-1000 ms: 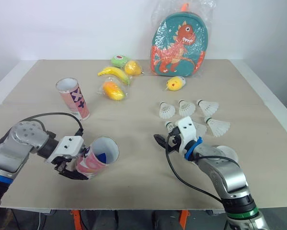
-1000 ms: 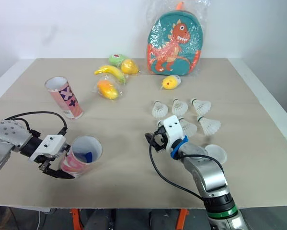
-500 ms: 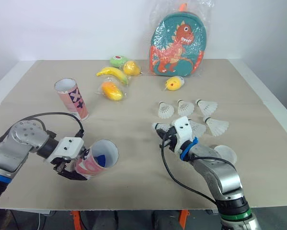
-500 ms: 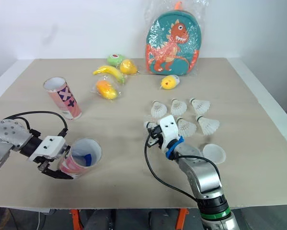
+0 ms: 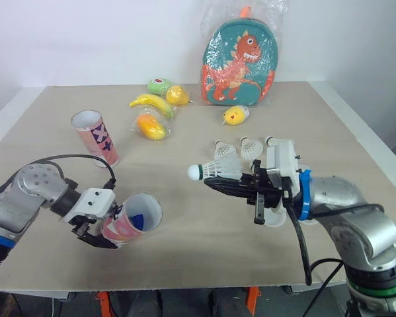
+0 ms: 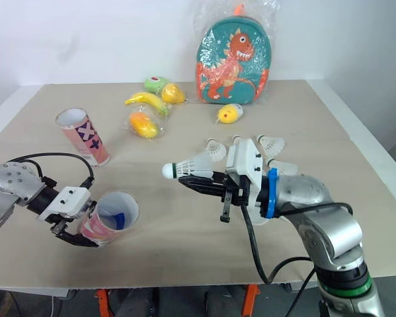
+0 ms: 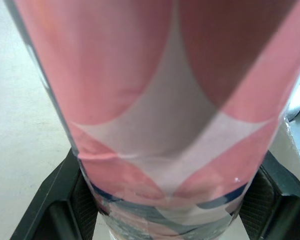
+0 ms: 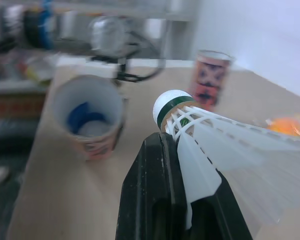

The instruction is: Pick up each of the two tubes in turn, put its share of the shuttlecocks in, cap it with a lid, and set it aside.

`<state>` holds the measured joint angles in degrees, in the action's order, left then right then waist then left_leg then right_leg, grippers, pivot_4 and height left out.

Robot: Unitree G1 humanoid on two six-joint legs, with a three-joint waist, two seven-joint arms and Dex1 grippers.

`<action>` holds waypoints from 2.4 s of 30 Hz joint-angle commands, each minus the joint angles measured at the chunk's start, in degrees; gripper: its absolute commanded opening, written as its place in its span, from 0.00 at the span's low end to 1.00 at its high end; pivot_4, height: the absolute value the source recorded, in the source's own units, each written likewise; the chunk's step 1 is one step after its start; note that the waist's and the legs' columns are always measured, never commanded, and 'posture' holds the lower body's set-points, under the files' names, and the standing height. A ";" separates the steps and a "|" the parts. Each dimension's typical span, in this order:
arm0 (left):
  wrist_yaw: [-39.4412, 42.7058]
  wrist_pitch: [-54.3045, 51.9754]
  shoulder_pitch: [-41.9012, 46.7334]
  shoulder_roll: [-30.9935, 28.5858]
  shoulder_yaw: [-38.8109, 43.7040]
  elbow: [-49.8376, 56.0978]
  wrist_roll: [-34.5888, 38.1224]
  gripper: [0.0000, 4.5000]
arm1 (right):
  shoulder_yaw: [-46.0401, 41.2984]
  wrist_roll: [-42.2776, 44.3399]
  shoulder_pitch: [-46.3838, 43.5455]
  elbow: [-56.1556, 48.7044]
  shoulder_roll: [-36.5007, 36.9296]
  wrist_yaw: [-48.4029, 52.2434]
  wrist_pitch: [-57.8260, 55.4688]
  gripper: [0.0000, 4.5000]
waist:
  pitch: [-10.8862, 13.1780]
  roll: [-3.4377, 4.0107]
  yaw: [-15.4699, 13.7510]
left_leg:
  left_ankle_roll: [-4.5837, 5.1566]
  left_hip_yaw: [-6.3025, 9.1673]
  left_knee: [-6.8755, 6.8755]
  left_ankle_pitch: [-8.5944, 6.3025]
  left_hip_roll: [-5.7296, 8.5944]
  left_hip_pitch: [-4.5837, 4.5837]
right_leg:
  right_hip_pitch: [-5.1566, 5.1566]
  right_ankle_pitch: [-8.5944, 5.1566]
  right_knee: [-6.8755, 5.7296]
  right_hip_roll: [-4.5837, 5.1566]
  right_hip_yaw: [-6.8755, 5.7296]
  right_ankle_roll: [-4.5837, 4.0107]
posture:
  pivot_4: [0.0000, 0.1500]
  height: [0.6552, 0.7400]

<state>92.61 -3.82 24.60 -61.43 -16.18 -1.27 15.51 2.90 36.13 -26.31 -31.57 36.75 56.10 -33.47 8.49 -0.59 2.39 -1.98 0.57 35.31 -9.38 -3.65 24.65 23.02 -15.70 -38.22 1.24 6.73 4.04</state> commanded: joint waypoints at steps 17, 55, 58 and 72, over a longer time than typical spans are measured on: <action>-0.11 -6.45 6.25 4.21 -5.86 -4.12 2.71 0.68 | 21.72 -14.97 -24.71 21.44 -8.56 18.16 11.12 0.02 | 0.04 0.07 -1.47 | 0.04 -0.02 0.20 0.03 0.09 0.36 | 0.20 -0.01 -0.01 0.10 -0.04 0.06 | 1.00 0.94; -0.11 -6.42 5.74 5.70 -3.51 -4.45 1.18 0.68 | -0.96 -22.83 -5.42 31.31 -17.07 -29.84 -1.04 0.90 | 0.04 -0.01 -1.43 | 0.08 -0.01 0.17 0.04 0.14 0.53 | 0.19 -0.06 0.00 0.09 0.01 0.20 | 1.00 0.94; -0.11 -6.41 5.44 5.82 -3.38 -4.41 1.13 0.68 | -0.38 -23.51 -7.07 33.99 -17.01 -29.40 -1.04 0.90 | 0.05 0.00 -1.43 | 0.09 -0.01 0.17 0.05 0.14 0.54 | 0.08 -0.05 -0.01 0.09 0.01 0.20 | 1.00 0.94; -0.11 -5.85 4.59 6.78 -2.57 -4.96 0.67 0.68 | 0.58 -29.80 -18.92 59.15 -21.12 -32.58 8.16 0.79 | 0.06 0.02 -1.38 | 0.20 -0.02 0.18 0.12 0.17 0.52 | 0.11 0.02 -0.01 0.10 0.02 0.22 | 1.00 0.94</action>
<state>92.63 -10.11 29.68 -56.14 -17.93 -5.86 17.71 4.38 7.11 -42.84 25.55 16.17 24.58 -27.89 8.54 -0.57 1.01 -1.76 0.55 35.48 -9.25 -3.48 25.16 23.15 -15.67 -38.23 1.35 6.75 4.26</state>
